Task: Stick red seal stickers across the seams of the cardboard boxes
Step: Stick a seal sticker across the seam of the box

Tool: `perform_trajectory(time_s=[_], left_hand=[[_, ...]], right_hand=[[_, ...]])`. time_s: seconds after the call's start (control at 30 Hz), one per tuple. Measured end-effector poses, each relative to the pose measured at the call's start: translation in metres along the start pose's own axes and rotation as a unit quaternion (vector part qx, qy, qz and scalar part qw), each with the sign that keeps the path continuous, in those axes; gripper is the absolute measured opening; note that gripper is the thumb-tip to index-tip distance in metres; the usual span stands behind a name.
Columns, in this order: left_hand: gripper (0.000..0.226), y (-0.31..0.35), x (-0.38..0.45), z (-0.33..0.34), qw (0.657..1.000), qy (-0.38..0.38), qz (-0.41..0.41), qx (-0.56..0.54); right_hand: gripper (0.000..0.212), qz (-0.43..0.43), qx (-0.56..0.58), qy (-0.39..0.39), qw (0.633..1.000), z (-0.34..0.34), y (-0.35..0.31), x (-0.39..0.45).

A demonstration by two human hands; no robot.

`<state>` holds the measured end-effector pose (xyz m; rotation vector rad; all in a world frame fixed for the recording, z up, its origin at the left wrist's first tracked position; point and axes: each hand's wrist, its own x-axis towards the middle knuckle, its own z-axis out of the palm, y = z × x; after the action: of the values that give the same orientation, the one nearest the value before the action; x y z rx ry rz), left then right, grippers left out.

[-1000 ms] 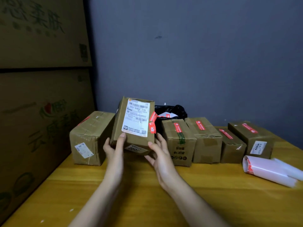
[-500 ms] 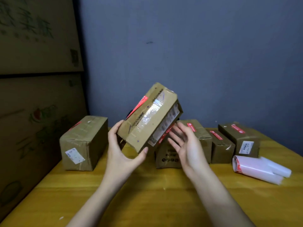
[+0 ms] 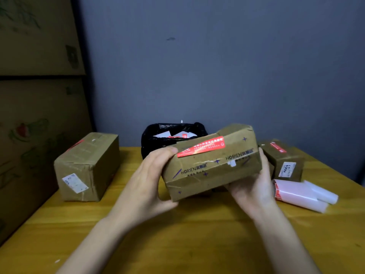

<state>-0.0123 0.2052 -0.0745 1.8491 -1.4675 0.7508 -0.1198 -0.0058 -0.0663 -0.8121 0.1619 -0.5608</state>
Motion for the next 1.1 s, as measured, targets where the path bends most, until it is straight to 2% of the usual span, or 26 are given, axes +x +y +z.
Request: perform_trajectory(time_s=[0.13,0.3,0.47,0.5,0.63,0.73,0.83,0.97,1.03,1.1], left_hand=[[0.082,-0.001,0.004,0.001,0.997,-0.011,0.055,0.052],[0.069,-0.004,0.007,0.004,0.991,-0.011,0.092,0.096],[0.066,-0.005,0.01,0.01,0.989,-0.006,0.111,0.1],[0.067,-0.005,0.01,0.01,0.989,-0.007,0.11,0.103],[0.061,-0.001,0.012,0.013,0.99,0.022,0.09,0.105],[0.064,-0.001,0.011,0.014,0.988,0.026,0.086,0.125],[0.084,-0.005,0.008,0.012,0.988,0.02,0.067,0.139],[0.093,-0.008,0.008,0.007,0.986,0.029,0.052,0.155],[0.097,-0.013,0.01,0.006,0.989,0.041,0.054,0.133],[0.101,-0.013,0.009,0.003,0.991,0.026,0.061,0.113]], right_hand=[[0.057,0.011,-0.05,-0.007,0.999,0.003,-0.013,-0.007],[0.065,0.04,-0.053,0.037,0.997,0.0,-0.014,-0.01],[0.073,0.027,0.042,0.073,0.996,-0.001,-0.007,-0.014],[0.07,0.033,0.07,0.08,0.994,-0.001,-0.006,-0.015],[0.034,0.056,0.133,0.108,0.984,-0.005,-0.002,-0.011],[0.03,0.041,0.085,0.103,0.99,-0.011,-0.004,-0.006],[0.03,0.013,-0.007,0.048,0.999,-0.011,-0.014,-0.005],[0.057,0.0,-0.112,-0.05,0.992,-0.003,-0.025,-0.006],[0.05,0.007,-0.149,-0.063,0.987,0.004,-0.023,-0.004],[0.041,0.01,-0.147,-0.038,0.988,0.011,-0.02,0.001]])
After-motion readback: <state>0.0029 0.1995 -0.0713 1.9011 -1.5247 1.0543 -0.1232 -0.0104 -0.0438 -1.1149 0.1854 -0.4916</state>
